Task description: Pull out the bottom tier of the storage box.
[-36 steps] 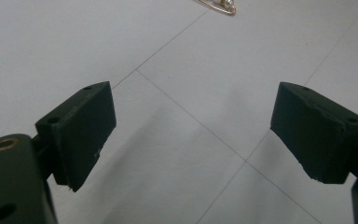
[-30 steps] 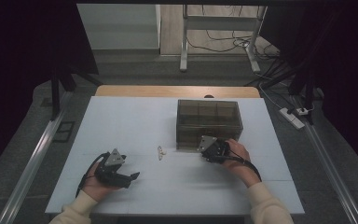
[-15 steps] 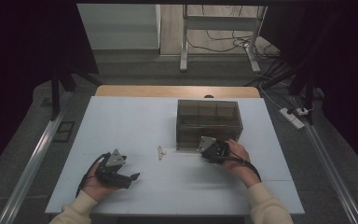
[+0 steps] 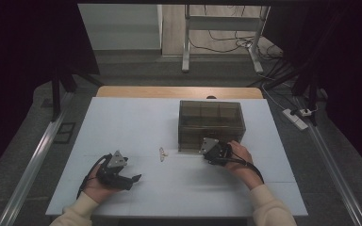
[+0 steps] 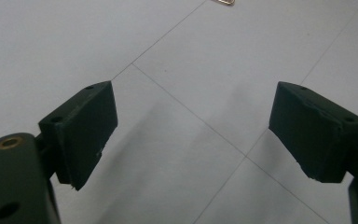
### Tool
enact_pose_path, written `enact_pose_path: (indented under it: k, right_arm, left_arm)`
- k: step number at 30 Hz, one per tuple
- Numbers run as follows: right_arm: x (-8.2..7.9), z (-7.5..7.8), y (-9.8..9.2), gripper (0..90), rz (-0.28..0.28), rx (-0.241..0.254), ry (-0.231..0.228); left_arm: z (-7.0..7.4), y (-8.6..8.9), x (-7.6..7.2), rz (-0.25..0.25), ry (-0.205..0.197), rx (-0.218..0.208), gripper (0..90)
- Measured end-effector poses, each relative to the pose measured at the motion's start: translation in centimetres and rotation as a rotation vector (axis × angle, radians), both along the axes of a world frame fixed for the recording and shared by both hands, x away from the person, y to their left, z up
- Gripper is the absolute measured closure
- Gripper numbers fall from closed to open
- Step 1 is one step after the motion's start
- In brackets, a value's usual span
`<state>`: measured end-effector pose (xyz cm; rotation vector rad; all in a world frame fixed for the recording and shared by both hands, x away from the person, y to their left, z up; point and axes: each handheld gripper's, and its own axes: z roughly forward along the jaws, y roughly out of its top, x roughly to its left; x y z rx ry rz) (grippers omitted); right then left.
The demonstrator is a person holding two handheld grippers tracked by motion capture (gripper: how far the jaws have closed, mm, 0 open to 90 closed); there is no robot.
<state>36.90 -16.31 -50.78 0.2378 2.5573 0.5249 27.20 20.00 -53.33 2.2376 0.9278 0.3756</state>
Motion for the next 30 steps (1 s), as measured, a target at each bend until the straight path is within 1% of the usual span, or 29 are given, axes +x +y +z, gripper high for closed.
enact_pose_path:
  k: [30]
  right_arm:
    - [-0.26,-0.01,0.01,65.1,0.008,0.002,0.005]
  left_arm:
    - [-0.06,-0.10,-0.04,-0.011,0.000,0.008,14.2]
